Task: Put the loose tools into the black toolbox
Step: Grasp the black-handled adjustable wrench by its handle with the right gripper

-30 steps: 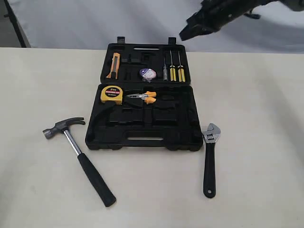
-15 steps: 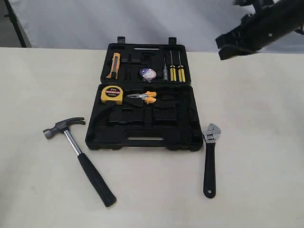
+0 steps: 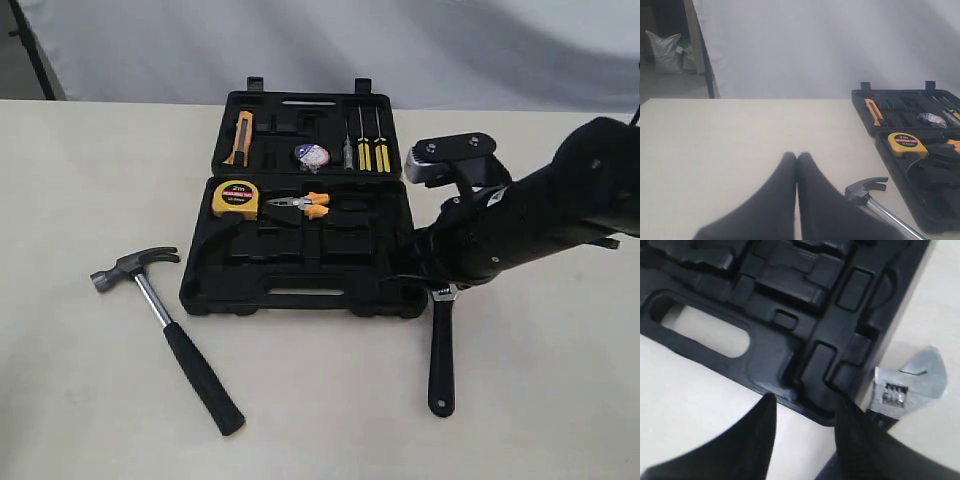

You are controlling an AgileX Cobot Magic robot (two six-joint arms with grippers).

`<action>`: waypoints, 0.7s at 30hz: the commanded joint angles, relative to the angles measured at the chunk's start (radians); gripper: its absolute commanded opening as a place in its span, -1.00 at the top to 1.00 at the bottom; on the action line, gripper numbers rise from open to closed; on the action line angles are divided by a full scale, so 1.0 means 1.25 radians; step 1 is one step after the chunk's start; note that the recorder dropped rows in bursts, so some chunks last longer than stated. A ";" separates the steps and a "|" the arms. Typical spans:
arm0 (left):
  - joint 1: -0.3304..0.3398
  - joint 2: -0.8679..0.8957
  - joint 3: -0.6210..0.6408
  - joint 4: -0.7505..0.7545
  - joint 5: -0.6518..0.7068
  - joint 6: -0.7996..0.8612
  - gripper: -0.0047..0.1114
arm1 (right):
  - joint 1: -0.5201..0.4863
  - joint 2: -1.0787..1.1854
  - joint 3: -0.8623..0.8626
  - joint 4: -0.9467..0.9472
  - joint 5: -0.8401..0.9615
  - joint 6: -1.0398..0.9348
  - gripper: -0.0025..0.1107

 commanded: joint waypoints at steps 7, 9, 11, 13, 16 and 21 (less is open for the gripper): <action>0.003 -0.006 0.007 -0.011 -0.014 -0.008 0.89 | 0.001 0.039 0.001 -0.368 0.076 0.429 0.05; 0.003 -0.006 0.007 -0.011 -0.014 -0.008 0.89 | 0.001 0.065 0.001 -0.368 0.078 0.429 -0.04; 0.003 -0.006 0.007 -0.011 -0.014 -0.008 0.89 | 0.001 0.093 0.001 -0.362 0.068 0.429 -0.06; 0.003 -0.006 0.007 -0.011 -0.014 -0.008 0.89 | 0.001 0.116 0.001 -0.362 0.056 0.429 -0.05; 0.003 -0.006 0.007 -0.011 -0.014 -0.008 0.89 | 0.001 0.135 0.001 -0.362 0.030 0.429 -0.06; 0.003 -0.006 0.007 -0.011 -0.014 -0.008 0.89 | 0.001 0.162 0.001 -0.394 0.021 0.429 -0.01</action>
